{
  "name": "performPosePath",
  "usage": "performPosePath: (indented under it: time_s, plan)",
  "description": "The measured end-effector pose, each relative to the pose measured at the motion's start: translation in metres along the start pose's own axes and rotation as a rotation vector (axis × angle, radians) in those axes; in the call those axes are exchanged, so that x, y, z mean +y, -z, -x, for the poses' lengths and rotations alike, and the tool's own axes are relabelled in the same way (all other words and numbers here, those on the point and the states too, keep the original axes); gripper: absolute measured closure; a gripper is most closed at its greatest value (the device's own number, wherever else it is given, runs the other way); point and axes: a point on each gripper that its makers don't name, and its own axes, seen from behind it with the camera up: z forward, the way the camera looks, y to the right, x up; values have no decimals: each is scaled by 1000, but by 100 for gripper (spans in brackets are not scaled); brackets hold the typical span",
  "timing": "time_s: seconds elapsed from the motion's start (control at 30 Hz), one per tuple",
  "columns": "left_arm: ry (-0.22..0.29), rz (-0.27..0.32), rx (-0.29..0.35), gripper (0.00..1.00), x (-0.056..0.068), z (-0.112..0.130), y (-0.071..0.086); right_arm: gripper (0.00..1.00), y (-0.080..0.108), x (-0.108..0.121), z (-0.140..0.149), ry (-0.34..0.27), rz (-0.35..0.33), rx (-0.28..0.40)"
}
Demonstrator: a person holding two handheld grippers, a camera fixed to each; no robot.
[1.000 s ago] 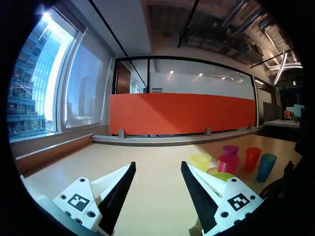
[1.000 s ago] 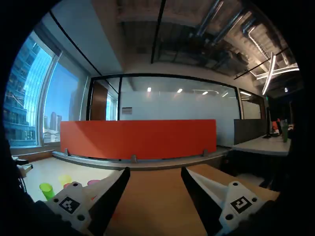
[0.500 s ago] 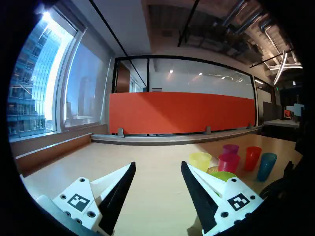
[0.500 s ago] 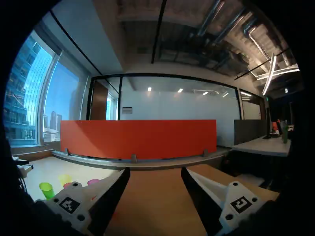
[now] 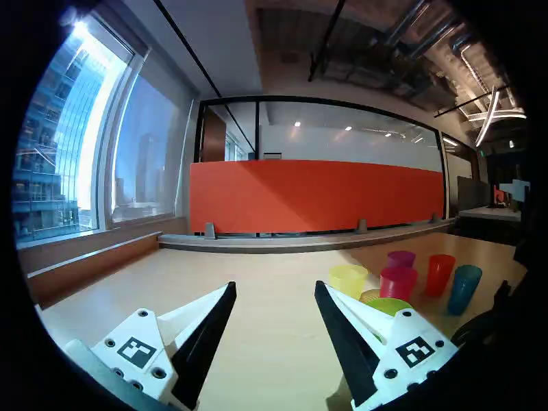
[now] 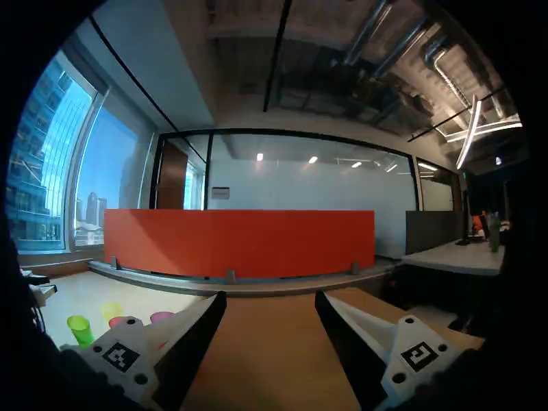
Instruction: Pour water
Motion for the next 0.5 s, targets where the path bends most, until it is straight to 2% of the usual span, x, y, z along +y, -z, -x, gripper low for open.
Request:
performPosePath:
  time_s: [0.27, 0.5]
  plan:
    - [0, 0, 0, 15, 0, 0, 0, 0, 2, 3, 2, 36, -5, 4]
    - [0, 0, 0, 15, -1, 0, 0, 0, 1, 2, 16, 79, -19, -17]
